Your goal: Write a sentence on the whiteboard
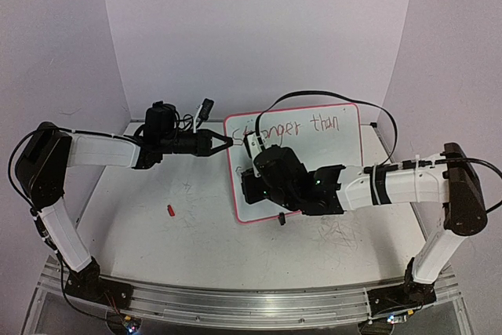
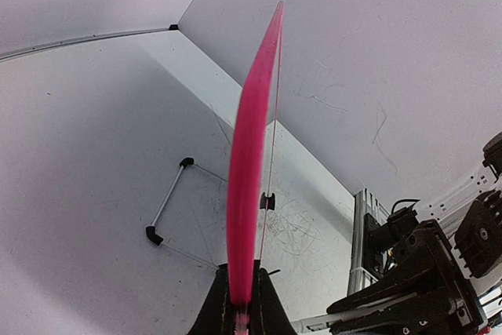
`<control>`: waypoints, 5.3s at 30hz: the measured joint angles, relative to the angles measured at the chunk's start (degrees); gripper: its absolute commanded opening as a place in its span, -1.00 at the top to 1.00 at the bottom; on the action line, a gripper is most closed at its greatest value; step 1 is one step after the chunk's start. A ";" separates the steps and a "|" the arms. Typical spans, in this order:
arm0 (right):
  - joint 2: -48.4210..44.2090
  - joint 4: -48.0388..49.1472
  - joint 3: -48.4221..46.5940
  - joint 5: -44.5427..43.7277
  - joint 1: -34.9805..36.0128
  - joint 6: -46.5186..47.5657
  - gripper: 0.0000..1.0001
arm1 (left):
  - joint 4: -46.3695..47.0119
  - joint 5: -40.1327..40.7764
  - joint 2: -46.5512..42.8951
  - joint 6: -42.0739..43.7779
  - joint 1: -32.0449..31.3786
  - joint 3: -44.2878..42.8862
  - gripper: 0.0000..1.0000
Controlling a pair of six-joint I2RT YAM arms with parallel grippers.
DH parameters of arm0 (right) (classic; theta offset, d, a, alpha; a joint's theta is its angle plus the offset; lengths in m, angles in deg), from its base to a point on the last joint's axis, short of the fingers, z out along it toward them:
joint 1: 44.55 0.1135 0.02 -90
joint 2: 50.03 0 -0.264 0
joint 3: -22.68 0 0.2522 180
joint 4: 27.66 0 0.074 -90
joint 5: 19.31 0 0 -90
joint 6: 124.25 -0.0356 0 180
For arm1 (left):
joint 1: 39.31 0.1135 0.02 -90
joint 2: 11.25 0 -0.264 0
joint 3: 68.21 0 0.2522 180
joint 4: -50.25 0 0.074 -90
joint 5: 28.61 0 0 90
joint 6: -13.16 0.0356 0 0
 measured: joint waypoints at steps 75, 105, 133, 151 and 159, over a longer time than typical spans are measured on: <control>-5.69 2.77 3.43 -0.21 -1.42 0.46 1.00 | 0.04 -0.23 -0.01 0.17 0.00 0.00 1.00; -2.58 3.75 1.73 -1.82 -1.79 1.48 1.00 | 0.02 -0.32 -0.01 0.20 0.00 0.00 1.00; -2.05 2.82 4.28 0.20 -1.08 -3.00 1.00 | -0.11 -0.18 -0.01 0.24 0.04 0.00 1.00; -2.05 2.30 3.65 0.21 -1.14 -3.57 1.00 | -0.05 -0.26 -0.01 0.27 0.02 0.00 1.00; -2.05 3.11 2.97 0.14 -1.99 -3.05 1.00 | -0.09 -0.16 -0.01 0.49 0.04 0.00 1.00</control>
